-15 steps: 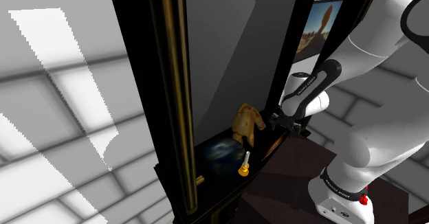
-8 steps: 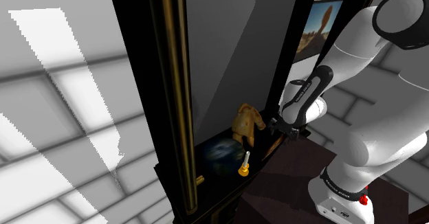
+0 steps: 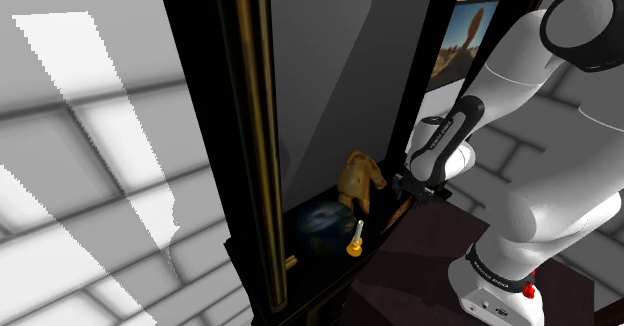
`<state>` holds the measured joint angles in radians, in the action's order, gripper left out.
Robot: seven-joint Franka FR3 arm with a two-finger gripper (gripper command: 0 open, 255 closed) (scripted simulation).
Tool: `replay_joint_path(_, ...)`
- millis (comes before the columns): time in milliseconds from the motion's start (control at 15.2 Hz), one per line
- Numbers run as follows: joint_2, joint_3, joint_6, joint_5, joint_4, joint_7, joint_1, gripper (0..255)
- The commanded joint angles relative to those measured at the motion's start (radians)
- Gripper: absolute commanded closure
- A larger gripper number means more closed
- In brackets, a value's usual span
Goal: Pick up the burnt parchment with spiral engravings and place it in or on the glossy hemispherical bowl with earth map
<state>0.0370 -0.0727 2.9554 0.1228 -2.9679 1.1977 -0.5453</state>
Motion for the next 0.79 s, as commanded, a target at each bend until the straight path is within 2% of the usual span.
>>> replay_joint_path(0,0.003,0.0,0.002,0.0,0.001,0.0,0.0,255)
replay_joint_path(462,0.003,0.0,0.002,0.0,0.001,0.0,0.0,255)
replay_joint_path(726,-0.099,-0.014,-0.084,-0.073,-0.013,-0.052,0.008,255)
